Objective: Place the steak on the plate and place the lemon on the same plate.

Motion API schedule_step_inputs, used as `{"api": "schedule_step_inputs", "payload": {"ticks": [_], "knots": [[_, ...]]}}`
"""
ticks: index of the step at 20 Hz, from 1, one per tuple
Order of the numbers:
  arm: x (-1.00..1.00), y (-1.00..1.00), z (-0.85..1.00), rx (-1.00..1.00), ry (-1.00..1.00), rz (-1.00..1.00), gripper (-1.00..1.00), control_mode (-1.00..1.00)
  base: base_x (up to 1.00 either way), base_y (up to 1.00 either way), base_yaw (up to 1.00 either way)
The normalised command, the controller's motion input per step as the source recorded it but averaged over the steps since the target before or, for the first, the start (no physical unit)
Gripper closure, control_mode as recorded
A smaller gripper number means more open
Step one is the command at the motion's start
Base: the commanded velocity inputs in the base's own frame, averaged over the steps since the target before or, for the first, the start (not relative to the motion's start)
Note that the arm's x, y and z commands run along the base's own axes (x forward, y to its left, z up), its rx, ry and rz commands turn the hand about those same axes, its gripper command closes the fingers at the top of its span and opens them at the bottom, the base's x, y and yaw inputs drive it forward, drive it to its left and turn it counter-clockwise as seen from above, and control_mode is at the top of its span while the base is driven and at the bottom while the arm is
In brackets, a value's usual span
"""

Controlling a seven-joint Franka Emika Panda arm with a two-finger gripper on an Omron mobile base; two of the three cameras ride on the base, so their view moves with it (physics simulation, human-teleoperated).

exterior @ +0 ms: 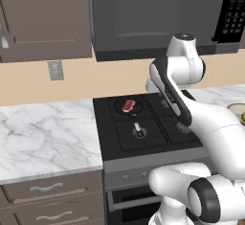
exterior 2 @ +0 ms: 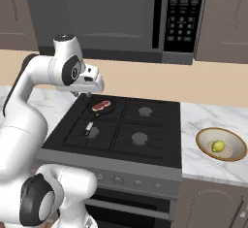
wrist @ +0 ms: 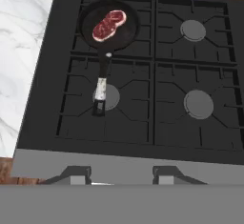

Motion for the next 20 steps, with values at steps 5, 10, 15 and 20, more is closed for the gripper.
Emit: {"api": "schedule_step_inputs", "payload": {"ticks": [5, 10, 15, 20], "knots": [[0.05, 0.06, -0.01, 0.00, 0.00, 0.00, -1.00, -1.00, 0.00, 0.00, 0.00], [0.16, 0.17, -0.07, 0.00, 0.00, -0.01, -1.00, -1.00, 0.00, 0.00, 0.00], [0.32, 0.17, -0.15, 0.00, 0.01, -0.11, -1.00, -1.00, 0.00, 0.00, 0.00], [0.40, 0.04, -0.16, 0.00, 0.07, -0.14, -1.00, -1.00, 0.00, 0.00, 0.00]]}}
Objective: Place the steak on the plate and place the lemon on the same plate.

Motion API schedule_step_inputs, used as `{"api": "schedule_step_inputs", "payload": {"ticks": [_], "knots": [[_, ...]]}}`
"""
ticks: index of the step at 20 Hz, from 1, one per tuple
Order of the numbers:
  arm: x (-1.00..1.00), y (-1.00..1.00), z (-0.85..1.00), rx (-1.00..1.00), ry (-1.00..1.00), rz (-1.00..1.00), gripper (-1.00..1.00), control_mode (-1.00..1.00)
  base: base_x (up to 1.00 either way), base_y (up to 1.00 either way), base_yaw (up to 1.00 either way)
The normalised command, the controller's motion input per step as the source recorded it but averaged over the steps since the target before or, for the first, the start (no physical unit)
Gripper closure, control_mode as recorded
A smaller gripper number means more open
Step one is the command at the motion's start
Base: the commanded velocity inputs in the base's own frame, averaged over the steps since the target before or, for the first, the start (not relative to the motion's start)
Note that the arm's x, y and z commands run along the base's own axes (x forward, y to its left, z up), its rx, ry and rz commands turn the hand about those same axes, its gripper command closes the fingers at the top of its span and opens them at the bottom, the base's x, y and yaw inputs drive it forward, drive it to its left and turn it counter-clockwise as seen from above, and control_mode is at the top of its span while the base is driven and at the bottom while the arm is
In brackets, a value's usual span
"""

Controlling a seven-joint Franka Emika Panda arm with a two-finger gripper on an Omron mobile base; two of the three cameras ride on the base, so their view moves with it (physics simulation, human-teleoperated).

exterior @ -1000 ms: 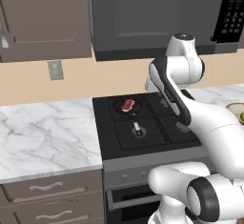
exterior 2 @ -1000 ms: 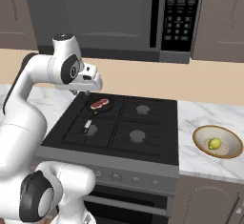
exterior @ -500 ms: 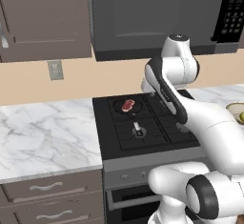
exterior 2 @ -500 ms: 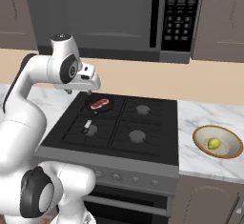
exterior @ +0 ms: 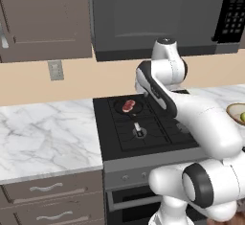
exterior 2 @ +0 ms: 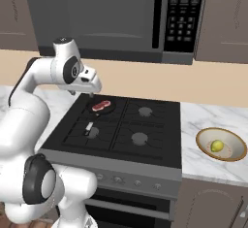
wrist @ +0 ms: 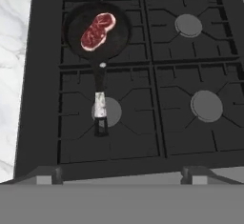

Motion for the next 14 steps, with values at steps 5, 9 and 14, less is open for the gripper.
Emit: {"api": "schedule_step_inputs", "payload": {"ticks": [5, 9, 14], "knots": [[0.35, 0.00, -0.31, 0.00, 0.10, -0.07, -1.00, -1.00, 0.00, 0.00, 0.00], [0.38, 0.02, -0.39, 0.00, 0.07, 0.00, -1.00, -1.00, 0.00, 0.00, 0.00], [0.37, 0.02, -0.31, 0.00, 0.01, 0.00, -1.00, -1.00, 0.00, 0.00, 0.00]]}}
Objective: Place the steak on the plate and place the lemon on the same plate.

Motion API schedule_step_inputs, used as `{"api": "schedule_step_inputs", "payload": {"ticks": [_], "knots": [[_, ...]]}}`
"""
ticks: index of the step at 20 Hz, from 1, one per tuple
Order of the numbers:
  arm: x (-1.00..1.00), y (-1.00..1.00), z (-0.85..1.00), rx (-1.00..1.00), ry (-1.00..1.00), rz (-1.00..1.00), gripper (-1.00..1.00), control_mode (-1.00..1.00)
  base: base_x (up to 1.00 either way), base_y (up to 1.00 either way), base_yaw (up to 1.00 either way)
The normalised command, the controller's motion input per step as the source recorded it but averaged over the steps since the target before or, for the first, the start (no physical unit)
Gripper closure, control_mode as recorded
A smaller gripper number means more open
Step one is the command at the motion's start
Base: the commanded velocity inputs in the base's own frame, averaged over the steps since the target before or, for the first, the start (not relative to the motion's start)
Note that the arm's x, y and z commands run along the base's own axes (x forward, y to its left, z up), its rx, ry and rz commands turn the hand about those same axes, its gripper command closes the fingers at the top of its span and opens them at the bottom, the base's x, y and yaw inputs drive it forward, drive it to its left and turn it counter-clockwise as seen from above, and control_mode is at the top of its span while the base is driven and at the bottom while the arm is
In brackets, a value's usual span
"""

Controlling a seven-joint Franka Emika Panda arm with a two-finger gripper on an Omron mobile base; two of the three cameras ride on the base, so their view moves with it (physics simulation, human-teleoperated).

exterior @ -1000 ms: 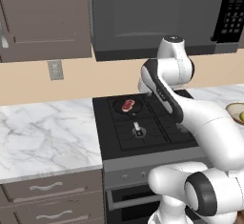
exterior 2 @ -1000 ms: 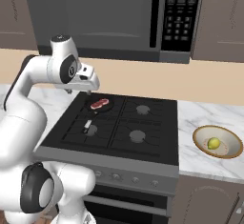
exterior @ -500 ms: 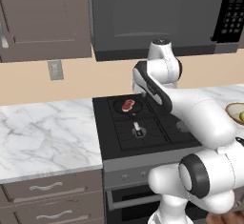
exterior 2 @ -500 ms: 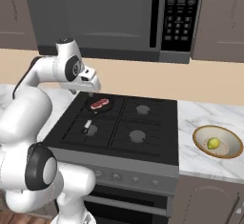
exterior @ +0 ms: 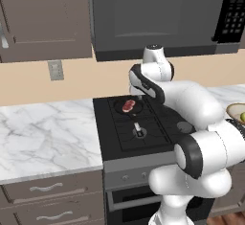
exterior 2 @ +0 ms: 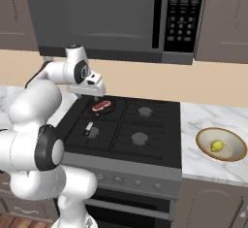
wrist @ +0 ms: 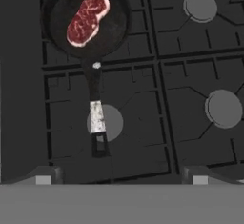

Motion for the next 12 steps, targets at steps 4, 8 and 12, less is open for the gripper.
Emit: {"api": "schedule_step_inputs", "payload": {"ticks": [4, 8, 12], "knots": [[0.27, 0.00, -0.25, 0.00, -0.02, 0.00, -1.00, -1.00, 0.00, 0.00, 0.00], [0.24, 0.00, -0.24, 0.00, -0.04, 0.00, -1.00, -1.00, 0.00, 0.00, 0.00], [0.13, 0.00, -0.17, 0.00, -0.03, 0.00, -1.00, -1.00, 0.00, 0.00, 0.00]]}}
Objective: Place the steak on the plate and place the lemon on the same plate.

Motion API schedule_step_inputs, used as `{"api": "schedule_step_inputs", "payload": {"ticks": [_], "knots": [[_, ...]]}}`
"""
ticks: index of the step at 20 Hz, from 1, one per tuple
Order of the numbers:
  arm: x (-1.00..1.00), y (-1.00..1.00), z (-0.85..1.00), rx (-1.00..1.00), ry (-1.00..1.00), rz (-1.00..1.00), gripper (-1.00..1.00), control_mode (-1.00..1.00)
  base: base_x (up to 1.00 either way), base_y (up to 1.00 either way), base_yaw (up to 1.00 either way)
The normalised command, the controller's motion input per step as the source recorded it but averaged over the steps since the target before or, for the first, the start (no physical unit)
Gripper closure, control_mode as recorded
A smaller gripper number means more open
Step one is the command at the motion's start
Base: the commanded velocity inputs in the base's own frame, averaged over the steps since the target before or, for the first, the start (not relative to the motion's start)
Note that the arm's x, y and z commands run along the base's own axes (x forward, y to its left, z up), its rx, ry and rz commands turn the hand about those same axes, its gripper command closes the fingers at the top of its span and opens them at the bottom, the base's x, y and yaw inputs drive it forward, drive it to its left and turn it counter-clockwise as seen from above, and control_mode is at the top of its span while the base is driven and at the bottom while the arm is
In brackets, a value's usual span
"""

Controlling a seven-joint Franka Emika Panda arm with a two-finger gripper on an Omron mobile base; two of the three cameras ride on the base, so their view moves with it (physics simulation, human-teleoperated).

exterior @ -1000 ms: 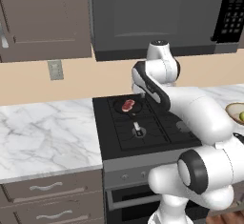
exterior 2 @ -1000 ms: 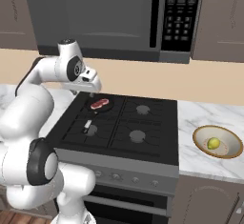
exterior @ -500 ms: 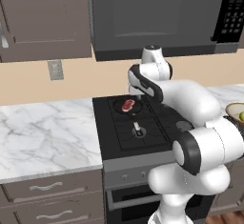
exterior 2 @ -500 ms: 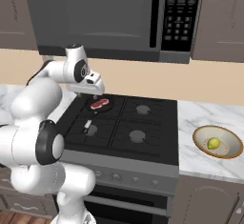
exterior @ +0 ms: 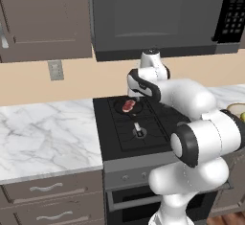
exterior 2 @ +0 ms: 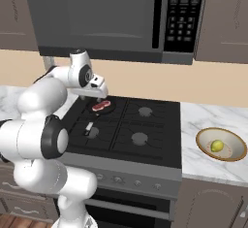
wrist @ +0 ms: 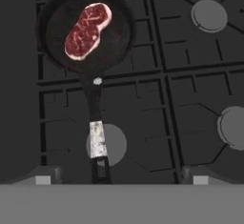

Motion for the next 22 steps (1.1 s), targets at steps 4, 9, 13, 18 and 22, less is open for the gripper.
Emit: {"api": "schedule_step_inputs", "payload": {"ticks": [4, 9, 13, 18, 22], "knots": [[0.13, 0.00, -0.16, 0.00, -0.01, 0.00, -1.00, -1.00, 0.00, 0.00, 0.00], [0.21, 0.05, -0.21, 0.00, -0.03, 0.00, -1.00, -1.00, 0.00, 0.00, 0.00], [0.27, 0.09, -0.24, 0.00, -0.07, 0.00, -1.00, -1.00, 0.00, 0.00, 0.00], [0.25, 0.07, -0.19, 0.00, -0.07, 0.00, -1.00, -1.00, 0.00, 0.00, 0.00], [0.29, 0.02, -0.17, 0.03, -0.01, 0.00, -1.00, -1.00, 0.00, 0.00, 0.00]]}}
